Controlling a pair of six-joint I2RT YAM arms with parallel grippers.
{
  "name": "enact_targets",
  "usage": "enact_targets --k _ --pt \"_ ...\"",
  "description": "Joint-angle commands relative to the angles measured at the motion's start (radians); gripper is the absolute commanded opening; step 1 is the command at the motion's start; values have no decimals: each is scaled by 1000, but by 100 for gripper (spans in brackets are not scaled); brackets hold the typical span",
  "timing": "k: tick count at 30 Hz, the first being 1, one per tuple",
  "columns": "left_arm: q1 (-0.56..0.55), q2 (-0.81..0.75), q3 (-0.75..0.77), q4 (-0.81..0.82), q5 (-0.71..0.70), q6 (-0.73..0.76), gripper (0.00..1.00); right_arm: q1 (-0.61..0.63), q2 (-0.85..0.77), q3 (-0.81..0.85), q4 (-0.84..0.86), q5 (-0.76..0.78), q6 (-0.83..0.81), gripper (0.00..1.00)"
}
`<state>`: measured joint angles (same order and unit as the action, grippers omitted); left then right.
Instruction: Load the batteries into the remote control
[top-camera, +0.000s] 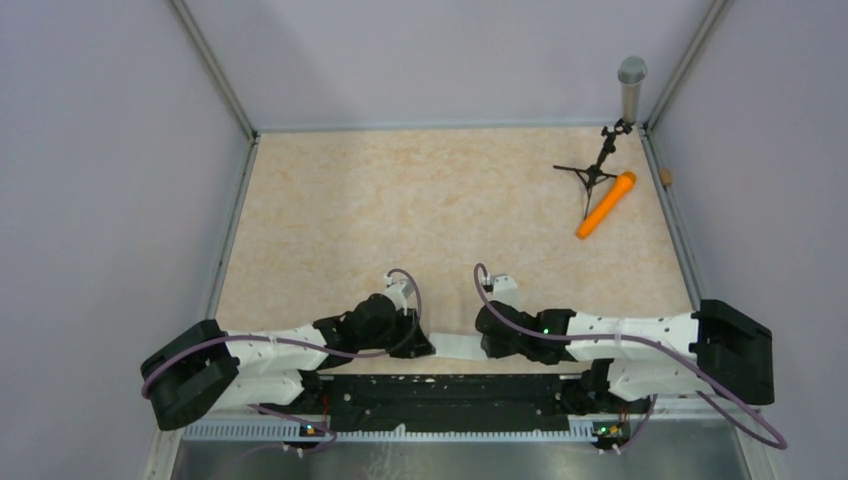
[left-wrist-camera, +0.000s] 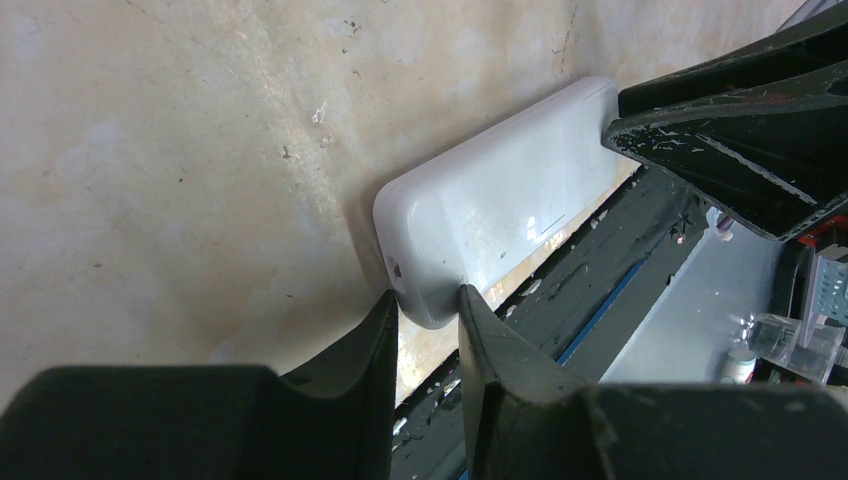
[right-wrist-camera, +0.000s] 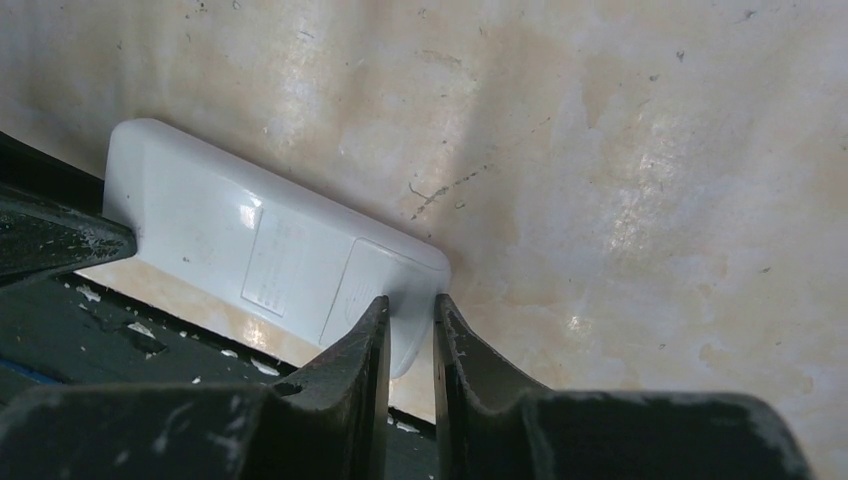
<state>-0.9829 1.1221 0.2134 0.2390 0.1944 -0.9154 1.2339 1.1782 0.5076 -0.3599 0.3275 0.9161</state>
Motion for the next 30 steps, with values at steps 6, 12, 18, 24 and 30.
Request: enact_targets --k 6,12,18,24,30 --pt "-15 -1 56 -74 -52 45 34 15 88 50 -5 -38 -51 24" --pt "-16 -70 89 -193 -146 77 39 15 12 116 -121 34 -143 47" --pt "-16 -166 97 -303 -220 77 45 14 -18 166 -109 -39 -346 63" --pt "-15 -318 83 -407 -277 56 58 -4 24 193 -41 -165 -552 77" --pt "-14 -470 78 -496 -314 43 68 -49 98 230 0 -268 -659 83"
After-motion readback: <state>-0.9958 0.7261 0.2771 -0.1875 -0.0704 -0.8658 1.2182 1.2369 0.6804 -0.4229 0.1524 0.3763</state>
